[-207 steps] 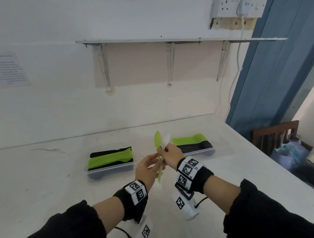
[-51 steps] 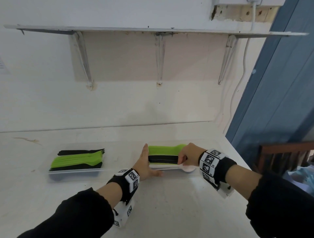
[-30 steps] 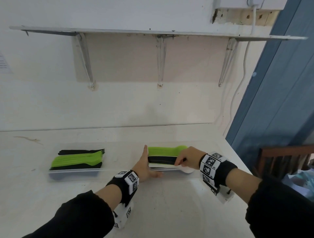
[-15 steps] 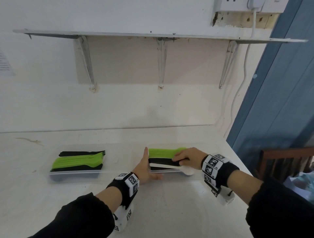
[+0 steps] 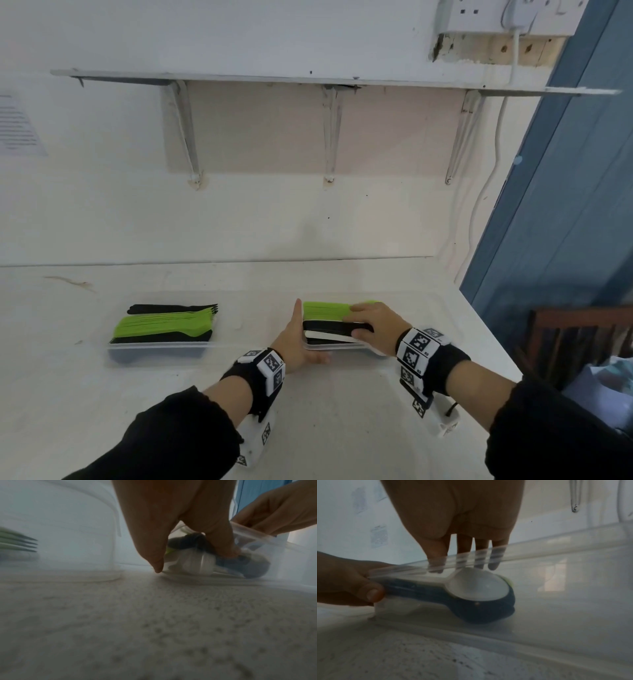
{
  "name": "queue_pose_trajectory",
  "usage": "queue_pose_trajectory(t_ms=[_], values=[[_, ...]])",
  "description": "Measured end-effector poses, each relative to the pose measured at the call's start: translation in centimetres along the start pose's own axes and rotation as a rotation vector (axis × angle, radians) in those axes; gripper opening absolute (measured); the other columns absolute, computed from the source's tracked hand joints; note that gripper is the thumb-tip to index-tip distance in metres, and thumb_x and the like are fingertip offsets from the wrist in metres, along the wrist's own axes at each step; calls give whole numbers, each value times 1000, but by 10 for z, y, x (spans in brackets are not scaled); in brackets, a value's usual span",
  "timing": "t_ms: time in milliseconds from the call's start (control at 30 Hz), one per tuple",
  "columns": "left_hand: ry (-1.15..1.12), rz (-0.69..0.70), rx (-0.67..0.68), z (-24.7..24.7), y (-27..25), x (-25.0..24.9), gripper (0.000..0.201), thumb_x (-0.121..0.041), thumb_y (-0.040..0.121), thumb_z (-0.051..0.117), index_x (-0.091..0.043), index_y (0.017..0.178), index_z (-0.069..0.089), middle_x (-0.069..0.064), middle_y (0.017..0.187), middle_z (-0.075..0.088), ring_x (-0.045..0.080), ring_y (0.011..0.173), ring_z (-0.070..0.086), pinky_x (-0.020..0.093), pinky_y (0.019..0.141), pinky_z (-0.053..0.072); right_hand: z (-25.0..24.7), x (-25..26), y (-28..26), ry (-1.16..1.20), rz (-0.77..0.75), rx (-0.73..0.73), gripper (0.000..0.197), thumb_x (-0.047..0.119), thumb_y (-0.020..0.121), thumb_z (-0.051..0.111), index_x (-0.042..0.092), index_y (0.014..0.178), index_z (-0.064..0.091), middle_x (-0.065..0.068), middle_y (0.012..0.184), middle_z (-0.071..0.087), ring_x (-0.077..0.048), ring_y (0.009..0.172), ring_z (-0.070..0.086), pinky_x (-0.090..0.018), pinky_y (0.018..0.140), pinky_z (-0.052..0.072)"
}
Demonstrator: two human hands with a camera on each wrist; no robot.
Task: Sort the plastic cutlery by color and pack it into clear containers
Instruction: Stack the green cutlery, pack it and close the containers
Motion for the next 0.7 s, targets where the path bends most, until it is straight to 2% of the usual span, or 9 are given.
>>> queue_pose_trajectory(t_ms=[100, 233, 300, 333, 400, 467, 533, 600, 700], values=[[138, -1, -67, -3, -7, -6, 119, -17, 72, 80, -21, 148, -13, 4, 152, 24, 20, 136, 34, 23, 103, 30, 6, 2, 4, -64, 68, 69, 44, 30, 96, 46, 29, 140, 41, 0, 155, 23, -25, 143, 17, -39, 118, 16], [39, -7, -65, 2, -12, -9, 114, -6, 76, 75, -17, 148, -14, 4, 141, 34, 22, 125, 44, 23, 95, 40, 16, 1, 10, -58, 143, 167, 43, 31, 98, 41, 31, 140, 39, 1, 155, 24, -28, 144, 11, -40, 119, 8], [-47, 3, -33, 5, -11, -9, 115, 1, 78, 72, -15, 147, -18, 4, 138, 37, 23, 122, 47, 31, 96, 46, 14, -1, 9, -58, 163, 149, 42, 31, 97, 42, 32, 139, 41, 2, 154, 25, -26, 144, 14, -39, 119, 12], [10, -10, -45, 3, -15, -11, 114, -4, 78, 73, -14, 147, -17, 7, 142, 38, 24, 125, 46, 35, 101, 42, 13, 1, 8, -81, 163, 128, 41, 30, 97, 42, 32, 138, 42, 3, 154, 25, -26, 143, 17, -38, 118, 14], [149, -30, -93, -2, -20, -12, 107, -16, 79, 74, -15, 149, -8, 10, 146, 37, 27, 131, 42, 34, 107, 37, 7, 11, 5, -118, 145, 21, 40, 28, 96, 44, 30, 135, 47, 1, 155, 23, -25, 142, 21, -36, 117, 18], [147, -7, -150, -10, -29, -14, 91, -19, 82, 70, -16, 150, 10, 7, 147, 38, 27, 126, 47, 29, 103, 39, -1, 32, 3, -52, 97, -187, 36, 19, 93, 47, 20, 129, 55, -4, 152, 29, -27, 138, 26, -32, 115, 21], [151, 103, -285, -27, -46, -21, 66, -16, 87, 63, -15, 144, 30, 5, 139, 47, 22, 106, 56, 22, 91, 42, -8, 65, 1, 76, -4, -408, 31, 6, 89, 49, 8, 117, 61, -11, 141, 42, -30, 130, 35, -27, 107, 26], [200, 244, -492, -57, -70, -27, 47, -11, 88, 56, -14, 133, 45, 5, 127, 54, 16, 92, 51, 18, 84, 40, -10, 105, 7, 218, -78, -490, 29, -1, 87, 50, 3, 113, 62, -14, 130, 50, -30, 120, 45, -23, 99, 31], [348, 304, -862, -120, -102, -12, 39, -18, 84, 45, -10, 120, 57, 10, 119, 56, 26, 105, 50, 32, 92, 40, 3, 161, 30, 368, 8, -324, 42, 8, 92, 48, 5, 133, 45, -13, 139, 43, -28, 126, 44, -26, 102, 31]])
Point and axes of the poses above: each hand's wrist, its own y-axis towards the middle knuckle, its own z-axis out of the palm, x = y × z, the point moved 4 cm from there along y, towards the middle knuckle
